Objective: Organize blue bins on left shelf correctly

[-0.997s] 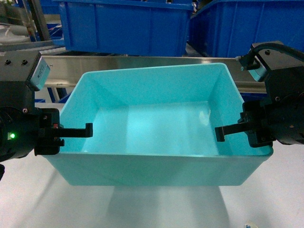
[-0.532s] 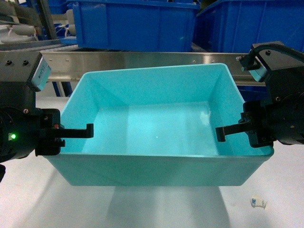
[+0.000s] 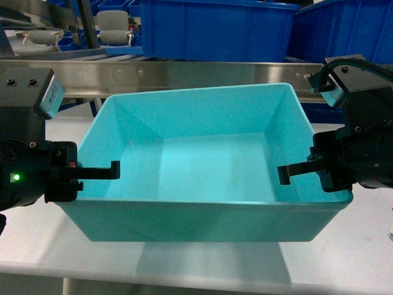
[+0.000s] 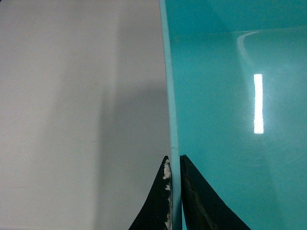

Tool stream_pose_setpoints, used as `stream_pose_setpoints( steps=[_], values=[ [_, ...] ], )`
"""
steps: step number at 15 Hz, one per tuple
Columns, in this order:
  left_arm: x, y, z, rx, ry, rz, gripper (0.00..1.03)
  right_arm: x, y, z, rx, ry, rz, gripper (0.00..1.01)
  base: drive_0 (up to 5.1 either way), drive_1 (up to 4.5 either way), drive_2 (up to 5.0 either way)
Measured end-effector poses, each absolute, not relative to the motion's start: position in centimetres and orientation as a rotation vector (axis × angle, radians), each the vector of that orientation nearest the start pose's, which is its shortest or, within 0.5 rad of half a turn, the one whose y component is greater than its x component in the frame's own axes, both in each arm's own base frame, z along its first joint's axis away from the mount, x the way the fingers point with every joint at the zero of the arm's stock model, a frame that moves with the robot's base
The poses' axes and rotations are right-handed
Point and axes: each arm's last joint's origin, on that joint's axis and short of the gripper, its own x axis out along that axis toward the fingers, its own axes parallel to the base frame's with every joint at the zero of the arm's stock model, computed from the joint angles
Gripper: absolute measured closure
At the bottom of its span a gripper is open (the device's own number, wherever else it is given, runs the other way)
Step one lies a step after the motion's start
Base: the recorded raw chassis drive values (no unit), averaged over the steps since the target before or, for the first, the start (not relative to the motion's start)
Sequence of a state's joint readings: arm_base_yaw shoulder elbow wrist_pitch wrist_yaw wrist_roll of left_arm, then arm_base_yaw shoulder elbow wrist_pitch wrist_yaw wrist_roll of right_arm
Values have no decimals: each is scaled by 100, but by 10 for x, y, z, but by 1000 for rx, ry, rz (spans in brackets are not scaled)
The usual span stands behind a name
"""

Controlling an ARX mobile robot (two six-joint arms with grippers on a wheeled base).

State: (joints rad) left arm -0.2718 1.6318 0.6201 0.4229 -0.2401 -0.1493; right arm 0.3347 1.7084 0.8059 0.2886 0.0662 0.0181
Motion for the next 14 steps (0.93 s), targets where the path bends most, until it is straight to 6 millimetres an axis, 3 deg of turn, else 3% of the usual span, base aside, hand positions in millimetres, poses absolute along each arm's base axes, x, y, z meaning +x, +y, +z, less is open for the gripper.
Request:
stream_pose_setpoints(
  steps=[14],
  values=[
    [287,-73,138,4,568,10,101,316,108,154,-105,605,254,99,-499,247,247]
  ],
)
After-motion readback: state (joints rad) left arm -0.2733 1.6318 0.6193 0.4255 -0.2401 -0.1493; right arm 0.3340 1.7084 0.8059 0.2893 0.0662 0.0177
